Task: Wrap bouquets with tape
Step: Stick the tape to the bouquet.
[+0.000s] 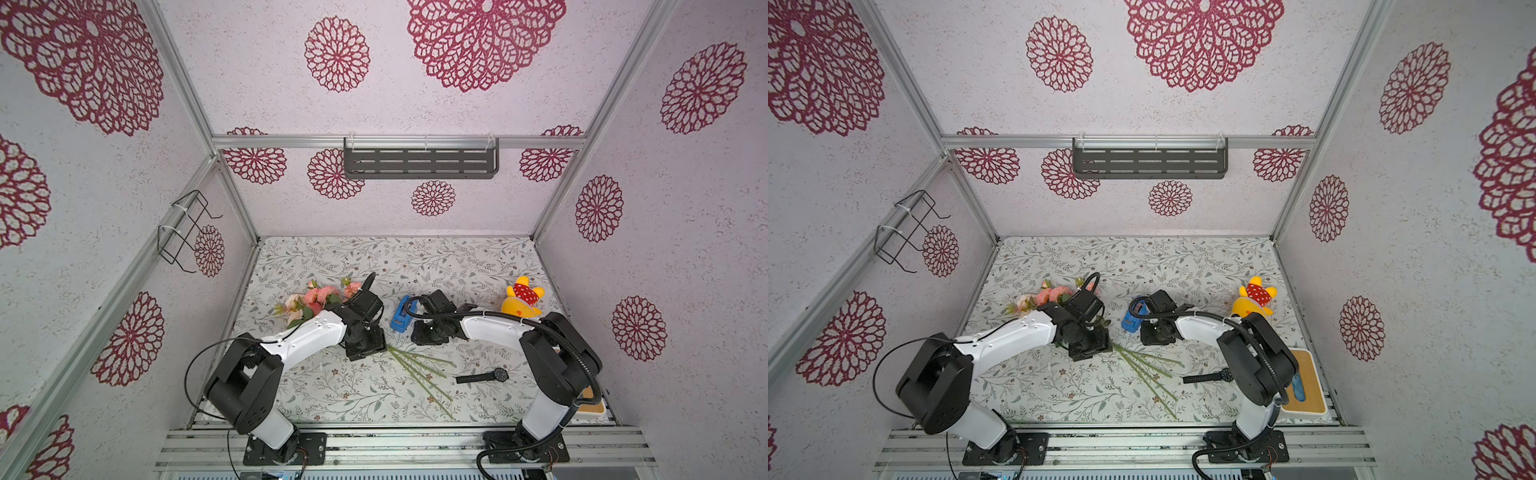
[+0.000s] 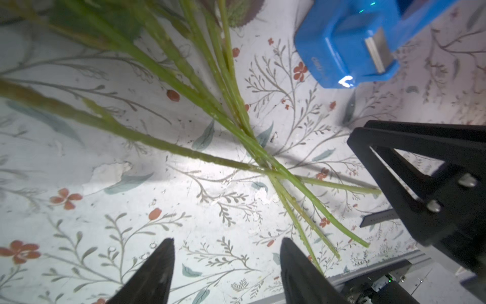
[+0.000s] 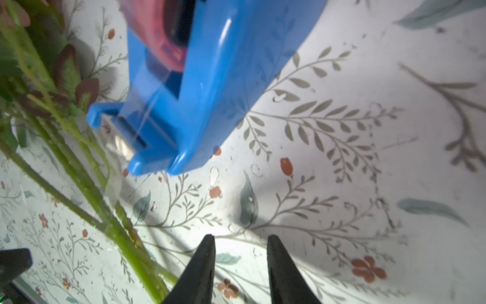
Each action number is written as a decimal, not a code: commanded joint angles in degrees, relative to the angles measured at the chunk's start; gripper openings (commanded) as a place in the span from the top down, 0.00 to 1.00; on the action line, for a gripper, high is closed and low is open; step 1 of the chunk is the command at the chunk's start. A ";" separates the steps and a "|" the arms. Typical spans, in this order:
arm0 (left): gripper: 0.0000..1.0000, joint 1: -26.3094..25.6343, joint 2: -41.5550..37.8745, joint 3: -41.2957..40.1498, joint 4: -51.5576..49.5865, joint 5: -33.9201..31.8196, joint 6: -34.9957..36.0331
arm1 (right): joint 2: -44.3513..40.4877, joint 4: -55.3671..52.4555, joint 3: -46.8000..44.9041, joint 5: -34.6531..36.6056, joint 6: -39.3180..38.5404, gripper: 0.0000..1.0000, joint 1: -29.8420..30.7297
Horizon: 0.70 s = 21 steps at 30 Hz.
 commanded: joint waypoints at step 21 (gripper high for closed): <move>0.02 1.96 -27.89 -19.19 22.59 -5.40 -20.14 | -15.11 7.33 -3.19 9.22 -4.82 0.09 9.30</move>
